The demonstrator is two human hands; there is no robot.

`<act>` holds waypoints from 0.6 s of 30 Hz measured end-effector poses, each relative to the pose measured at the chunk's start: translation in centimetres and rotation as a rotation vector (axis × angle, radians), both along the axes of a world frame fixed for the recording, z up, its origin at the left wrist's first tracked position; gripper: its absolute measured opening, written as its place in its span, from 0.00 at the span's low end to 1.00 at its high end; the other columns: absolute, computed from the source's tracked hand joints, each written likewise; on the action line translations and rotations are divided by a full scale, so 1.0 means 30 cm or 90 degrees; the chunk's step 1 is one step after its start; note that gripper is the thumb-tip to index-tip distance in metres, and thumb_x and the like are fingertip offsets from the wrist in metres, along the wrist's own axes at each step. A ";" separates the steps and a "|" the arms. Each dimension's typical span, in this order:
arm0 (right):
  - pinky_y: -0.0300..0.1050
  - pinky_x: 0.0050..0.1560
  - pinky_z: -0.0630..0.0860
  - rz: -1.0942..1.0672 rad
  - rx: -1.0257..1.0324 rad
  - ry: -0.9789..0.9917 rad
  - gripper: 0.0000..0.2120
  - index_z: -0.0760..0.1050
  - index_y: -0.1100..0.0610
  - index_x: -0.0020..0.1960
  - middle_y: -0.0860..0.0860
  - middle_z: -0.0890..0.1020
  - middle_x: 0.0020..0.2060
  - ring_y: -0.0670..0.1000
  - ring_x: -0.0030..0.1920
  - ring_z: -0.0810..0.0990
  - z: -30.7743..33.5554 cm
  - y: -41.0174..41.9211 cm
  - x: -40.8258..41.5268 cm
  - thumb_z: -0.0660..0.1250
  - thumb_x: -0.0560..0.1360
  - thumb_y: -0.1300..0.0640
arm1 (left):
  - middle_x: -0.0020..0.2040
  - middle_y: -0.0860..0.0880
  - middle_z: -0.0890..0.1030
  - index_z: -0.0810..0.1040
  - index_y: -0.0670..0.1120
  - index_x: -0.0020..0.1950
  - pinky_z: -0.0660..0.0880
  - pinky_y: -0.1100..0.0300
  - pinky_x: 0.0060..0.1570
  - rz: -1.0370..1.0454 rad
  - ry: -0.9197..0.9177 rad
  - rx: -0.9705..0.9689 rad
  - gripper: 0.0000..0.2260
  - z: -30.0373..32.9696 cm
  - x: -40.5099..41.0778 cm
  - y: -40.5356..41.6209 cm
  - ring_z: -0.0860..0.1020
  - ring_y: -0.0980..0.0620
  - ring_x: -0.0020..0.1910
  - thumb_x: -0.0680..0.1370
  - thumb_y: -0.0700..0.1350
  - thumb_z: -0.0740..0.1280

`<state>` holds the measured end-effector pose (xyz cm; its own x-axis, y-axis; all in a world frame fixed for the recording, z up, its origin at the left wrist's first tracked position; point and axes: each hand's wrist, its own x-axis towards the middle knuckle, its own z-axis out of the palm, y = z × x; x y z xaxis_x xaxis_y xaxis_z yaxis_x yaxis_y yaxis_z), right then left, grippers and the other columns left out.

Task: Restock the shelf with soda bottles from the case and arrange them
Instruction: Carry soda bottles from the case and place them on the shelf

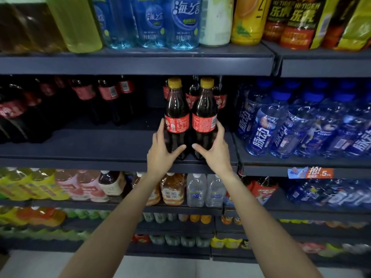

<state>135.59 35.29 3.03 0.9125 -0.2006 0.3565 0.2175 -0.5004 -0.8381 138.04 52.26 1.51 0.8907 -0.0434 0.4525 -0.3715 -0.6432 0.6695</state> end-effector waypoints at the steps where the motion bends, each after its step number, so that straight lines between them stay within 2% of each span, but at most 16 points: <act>1: 0.50 0.59 0.73 -0.030 -0.017 0.003 0.42 0.54 0.51 0.74 0.52 0.76 0.63 0.52 0.52 0.79 -0.013 0.000 0.006 0.75 0.69 0.53 | 0.69 0.50 0.69 0.50 0.55 0.78 0.78 0.45 0.51 0.006 -0.012 -0.005 0.41 -0.012 0.015 0.001 0.75 0.50 0.60 0.72 0.59 0.71; 2: 0.52 0.55 0.75 -0.057 -0.035 -0.008 0.40 0.56 0.51 0.73 0.52 0.78 0.60 0.52 0.46 0.79 -0.021 0.000 0.015 0.75 0.69 0.51 | 0.69 0.50 0.70 0.53 0.54 0.77 0.78 0.44 0.51 0.010 -0.029 -0.015 0.40 -0.018 0.034 0.001 0.75 0.50 0.60 0.72 0.58 0.71; 3: 0.53 0.53 0.75 -0.079 -0.046 -0.027 0.39 0.57 0.51 0.73 0.52 0.79 0.59 0.52 0.45 0.79 -0.030 -0.004 0.029 0.75 0.69 0.51 | 0.68 0.50 0.70 0.55 0.53 0.77 0.78 0.44 0.51 0.013 -0.045 -0.026 0.39 -0.022 0.059 0.001 0.75 0.50 0.60 0.73 0.57 0.72; 6: 0.55 0.55 0.75 -0.131 -0.048 -0.080 0.39 0.58 0.50 0.72 0.53 0.79 0.59 0.55 0.56 0.78 -0.051 -0.028 0.071 0.75 0.69 0.50 | 0.66 0.48 0.71 0.56 0.52 0.77 0.76 0.45 0.54 0.039 -0.062 -0.036 0.38 -0.025 0.147 0.006 0.76 0.47 0.59 0.73 0.55 0.72; 8: 0.56 0.56 0.75 -0.146 -0.041 -0.094 0.39 0.58 0.52 0.72 0.55 0.79 0.58 0.57 0.57 0.78 -0.057 -0.049 0.103 0.75 0.69 0.50 | 0.66 0.48 0.72 0.55 0.51 0.77 0.74 0.48 0.57 0.053 -0.045 -0.035 0.38 -0.025 0.209 0.009 0.76 0.47 0.59 0.73 0.55 0.71; 10: 0.53 0.59 0.73 -0.141 -0.030 -0.101 0.39 0.58 0.53 0.72 0.56 0.77 0.61 0.57 0.60 0.75 -0.057 -0.065 0.134 0.75 0.69 0.50 | 0.66 0.48 0.72 0.54 0.52 0.77 0.73 0.47 0.58 0.058 -0.029 -0.047 0.38 -0.020 0.263 0.001 0.76 0.46 0.60 0.73 0.56 0.71; 12: 0.47 0.62 0.67 -0.120 -0.005 -0.103 0.40 0.57 0.53 0.73 0.56 0.70 0.67 0.55 0.66 0.69 -0.058 -0.078 0.169 0.75 0.69 0.52 | 0.67 0.46 0.72 0.51 0.54 0.78 0.73 0.46 0.59 0.063 -0.016 -0.057 0.39 -0.011 0.308 -0.013 0.75 0.43 0.60 0.74 0.55 0.70; 14: 0.46 0.65 0.64 -0.077 0.033 -0.107 0.41 0.55 0.53 0.73 0.55 0.66 0.70 0.53 0.68 0.65 -0.066 -0.087 0.203 0.76 0.68 0.53 | 0.69 0.43 0.70 0.46 0.56 0.78 0.72 0.45 0.59 0.054 -0.016 -0.062 0.41 -0.005 0.332 -0.028 0.75 0.40 0.62 0.75 0.53 0.70; 16: 0.48 0.67 0.66 -0.039 0.050 -0.116 0.41 0.54 0.53 0.72 0.53 0.67 0.69 0.52 0.68 0.67 -0.077 -0.089 0.230 0.76 0.68 0.54 | 0.73 0.41 0.66 0.39 0.58 0.77 0.71 0.44 0.60 0.026 -0.021 -0.072 0.46 -0.002 0.335 -0.052 0.73 0.39 0.64 0.73 0.54 0.71; 18: 0.49 0.65 0.68 -0.028 0.049 -0.126 0.41 0.54 0.54 0.72 0.53 0.69 0.68 0.53 0.67 0.69 -0.088 -0.087 0.252 0.76 0.68 0.55 | 0.76 0.40 0.58 0.33 0.58 0.75 0.71 0.41 0.59 0.009 -0.010 -0.065 0.56 0.001 0.333 -0.087 0.70 0.37 0.67 0.67 0.60 0.75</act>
